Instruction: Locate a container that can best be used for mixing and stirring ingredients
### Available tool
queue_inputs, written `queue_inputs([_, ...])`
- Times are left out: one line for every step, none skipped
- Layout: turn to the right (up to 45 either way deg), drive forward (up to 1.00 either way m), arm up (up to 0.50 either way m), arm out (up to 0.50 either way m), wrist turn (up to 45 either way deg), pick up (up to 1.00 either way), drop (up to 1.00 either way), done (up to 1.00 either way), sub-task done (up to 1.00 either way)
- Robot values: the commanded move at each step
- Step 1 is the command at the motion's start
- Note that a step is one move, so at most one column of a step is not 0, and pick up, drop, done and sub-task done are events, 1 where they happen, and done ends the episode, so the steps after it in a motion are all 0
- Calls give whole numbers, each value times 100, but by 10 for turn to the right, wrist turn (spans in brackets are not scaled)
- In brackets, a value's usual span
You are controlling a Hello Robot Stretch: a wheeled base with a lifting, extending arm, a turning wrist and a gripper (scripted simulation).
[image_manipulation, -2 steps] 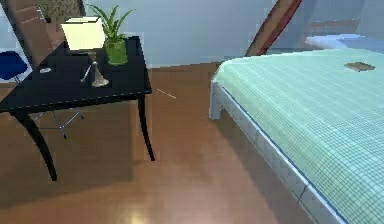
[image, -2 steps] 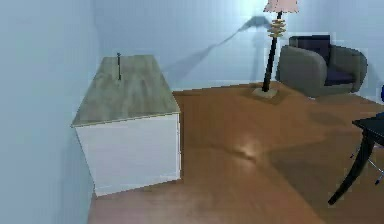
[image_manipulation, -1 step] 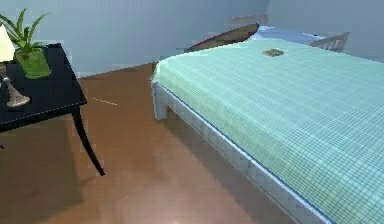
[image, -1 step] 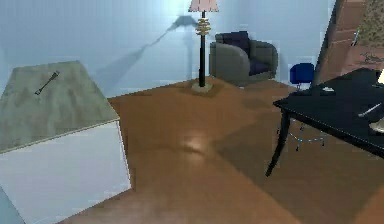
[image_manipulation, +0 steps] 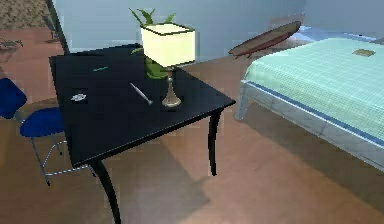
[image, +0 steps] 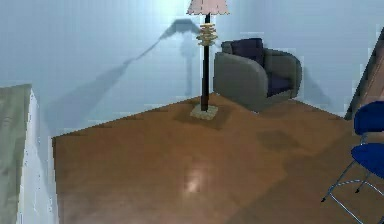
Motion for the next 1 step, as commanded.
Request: queue_inputs([60,0,0,0,0,0,0,0,0])
